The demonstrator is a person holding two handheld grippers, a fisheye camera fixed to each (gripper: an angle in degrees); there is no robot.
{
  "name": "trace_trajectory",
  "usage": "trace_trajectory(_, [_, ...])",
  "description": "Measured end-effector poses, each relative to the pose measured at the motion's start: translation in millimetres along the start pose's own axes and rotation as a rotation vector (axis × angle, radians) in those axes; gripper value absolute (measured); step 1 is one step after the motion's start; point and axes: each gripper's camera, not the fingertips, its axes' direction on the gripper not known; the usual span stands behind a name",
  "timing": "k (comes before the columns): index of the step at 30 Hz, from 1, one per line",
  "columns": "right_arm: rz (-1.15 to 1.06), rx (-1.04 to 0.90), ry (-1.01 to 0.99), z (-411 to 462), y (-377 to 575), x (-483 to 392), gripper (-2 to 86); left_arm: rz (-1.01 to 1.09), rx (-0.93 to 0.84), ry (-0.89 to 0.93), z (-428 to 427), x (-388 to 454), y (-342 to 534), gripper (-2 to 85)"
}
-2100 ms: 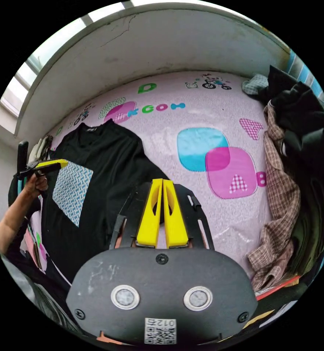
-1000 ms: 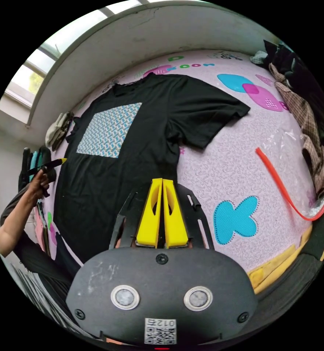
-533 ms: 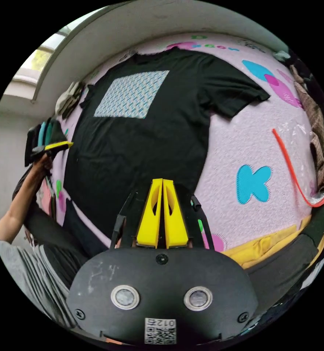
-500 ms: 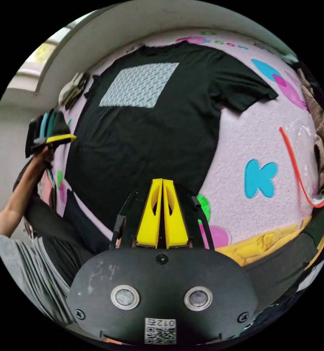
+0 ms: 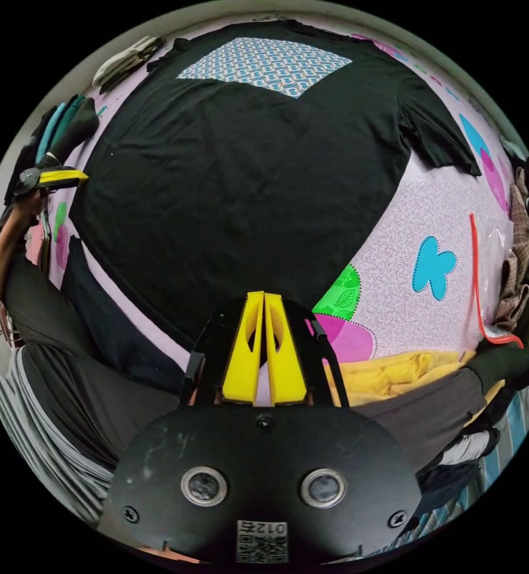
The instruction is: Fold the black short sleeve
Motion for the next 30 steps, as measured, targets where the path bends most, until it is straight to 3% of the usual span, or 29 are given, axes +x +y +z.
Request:
trace_trajectory(5, [-0.146, -0.07, -0.019, 0, -3, -50, -0.9, 0.125, -0.041, 0.032, -3, 31, 4, -0.1])
trace_trajectory(8, [-0.202, -0.138, 0.085, 13, -9, -73, -0.8, 0.185, -0.129, -0.049, 10, 53, 3, -0.1])
trace_trajectory(23, [-0.215, -0.218, 0.059, 21, -29, -91, -0.8, 0.121, -0.209, -0.076, 10, 89, 18, 0.0])
trace_trajectory(30, [-0.157, 0.065, -0.007, -10, -35, -88, -0.8, 0.064, 0.156, -0.106, -35, 125, 1, -0.1])
